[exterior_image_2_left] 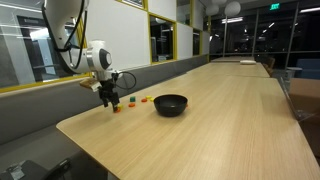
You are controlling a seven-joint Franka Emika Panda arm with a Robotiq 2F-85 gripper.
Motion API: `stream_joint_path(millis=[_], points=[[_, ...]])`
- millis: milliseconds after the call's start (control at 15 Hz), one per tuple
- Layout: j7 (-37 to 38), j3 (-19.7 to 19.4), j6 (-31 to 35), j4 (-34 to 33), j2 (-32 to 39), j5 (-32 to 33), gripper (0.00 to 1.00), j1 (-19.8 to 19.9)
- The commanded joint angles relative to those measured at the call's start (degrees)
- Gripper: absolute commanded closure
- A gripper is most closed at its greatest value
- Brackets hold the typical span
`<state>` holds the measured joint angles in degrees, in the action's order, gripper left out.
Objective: Put some of the orange discs on the table into the bowl
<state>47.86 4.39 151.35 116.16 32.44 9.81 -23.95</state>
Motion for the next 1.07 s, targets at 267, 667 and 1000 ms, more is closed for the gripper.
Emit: stream_joint_path(millis=[267, 667, 1000], points=[[-0.1, -2.3, 2.3, -2.5, 2.1, -3.8, 0.00, 0.1], [-0.8, -2.1, 1.9, -2.2, 2.2, -6.3, 0.00, 0.7], [-0.6, -2.5, 1.9, -2.2, 2.4, -6.1, 0.00, 0.4]])
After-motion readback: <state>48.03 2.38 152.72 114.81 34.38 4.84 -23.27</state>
